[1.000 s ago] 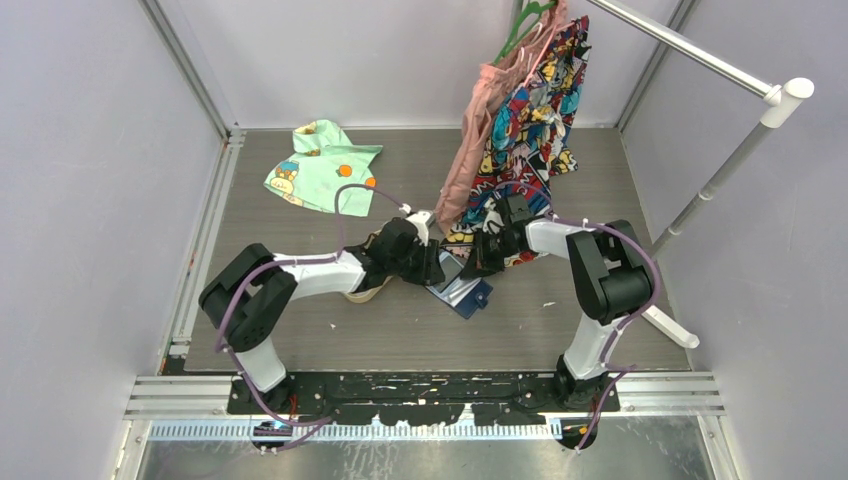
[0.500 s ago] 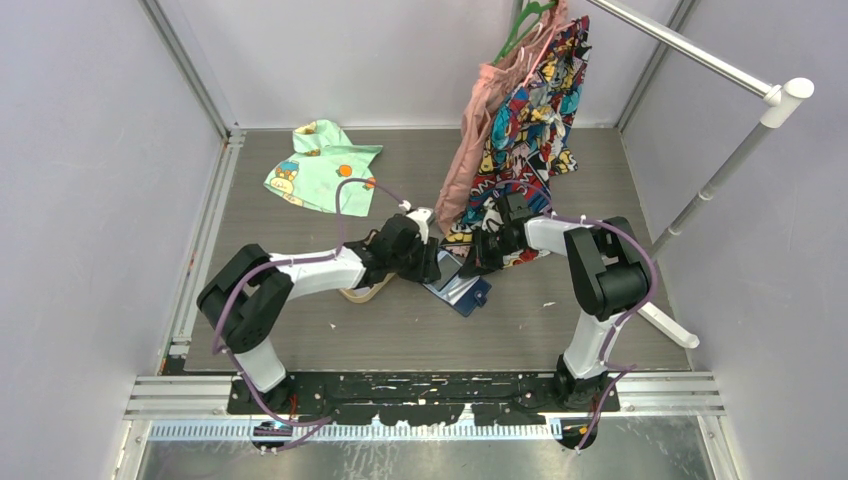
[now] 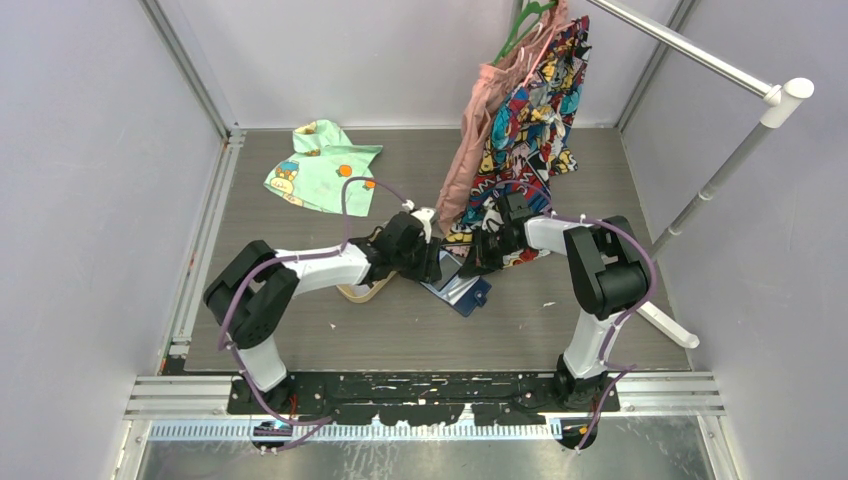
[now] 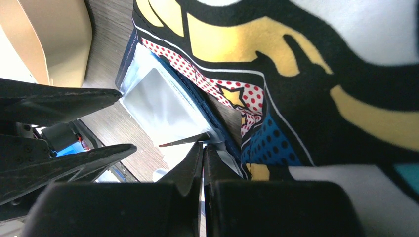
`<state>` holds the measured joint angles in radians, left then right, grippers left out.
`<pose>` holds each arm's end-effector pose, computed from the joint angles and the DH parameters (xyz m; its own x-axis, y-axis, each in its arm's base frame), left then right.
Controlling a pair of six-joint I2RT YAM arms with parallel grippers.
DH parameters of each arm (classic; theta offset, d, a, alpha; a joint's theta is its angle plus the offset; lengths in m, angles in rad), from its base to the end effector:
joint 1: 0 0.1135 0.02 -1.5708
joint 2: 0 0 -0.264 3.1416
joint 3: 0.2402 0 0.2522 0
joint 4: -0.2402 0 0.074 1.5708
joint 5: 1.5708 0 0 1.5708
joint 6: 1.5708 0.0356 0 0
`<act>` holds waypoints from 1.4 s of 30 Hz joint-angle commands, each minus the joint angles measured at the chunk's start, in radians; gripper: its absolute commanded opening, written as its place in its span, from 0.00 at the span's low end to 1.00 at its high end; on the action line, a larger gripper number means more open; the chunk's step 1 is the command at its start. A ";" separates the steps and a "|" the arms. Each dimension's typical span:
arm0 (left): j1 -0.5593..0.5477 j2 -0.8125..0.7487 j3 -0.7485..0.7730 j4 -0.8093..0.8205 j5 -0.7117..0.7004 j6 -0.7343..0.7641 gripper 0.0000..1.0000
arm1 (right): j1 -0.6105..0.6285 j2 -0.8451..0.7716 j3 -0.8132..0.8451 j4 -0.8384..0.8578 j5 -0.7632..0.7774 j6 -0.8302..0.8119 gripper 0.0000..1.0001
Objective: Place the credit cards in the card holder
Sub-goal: Insert the credit card into the card holder.
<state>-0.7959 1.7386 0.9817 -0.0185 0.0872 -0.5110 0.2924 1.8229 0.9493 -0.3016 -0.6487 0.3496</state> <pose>0.2507 -0.2605 0.1726 -0.7966 0.1171 -0.5931 0.4193 0.8138 -0.4024 0.3084 0.1153 0.1254 -0.9852 -0.0115 -0.1711 -0.1226 0.7450 0.6558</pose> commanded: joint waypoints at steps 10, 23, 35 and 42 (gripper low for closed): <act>0.006 0.012 0.045 -0.033 0.019 0.006 0.48 | 0.003 0.028 0.019 0.009 0.033 -0.024 0.05; 0.005 -0.035 0.018 0.013 0.092 -0.064 0.43 | 0.004 0.022 0.019 0.012 0.000 -0.030 0.06; 0.006 -0.049 -0.036 0.166 0.158 -0.170 0.42 | 0.004 0.010 0.025 -0.003 -0.076 -0.072 0.10; 0.005 -0.039 -0.039 0.191 0.172 -0.194 0.42 | -0.003 -0.016 0.032 -0.034 -0.080 -0.105 0.15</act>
<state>-0.7906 1.7405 0.9455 0.0990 0.2310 -0.6788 0.2916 1.8286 0.9520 -0.3183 -0.7048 0.2855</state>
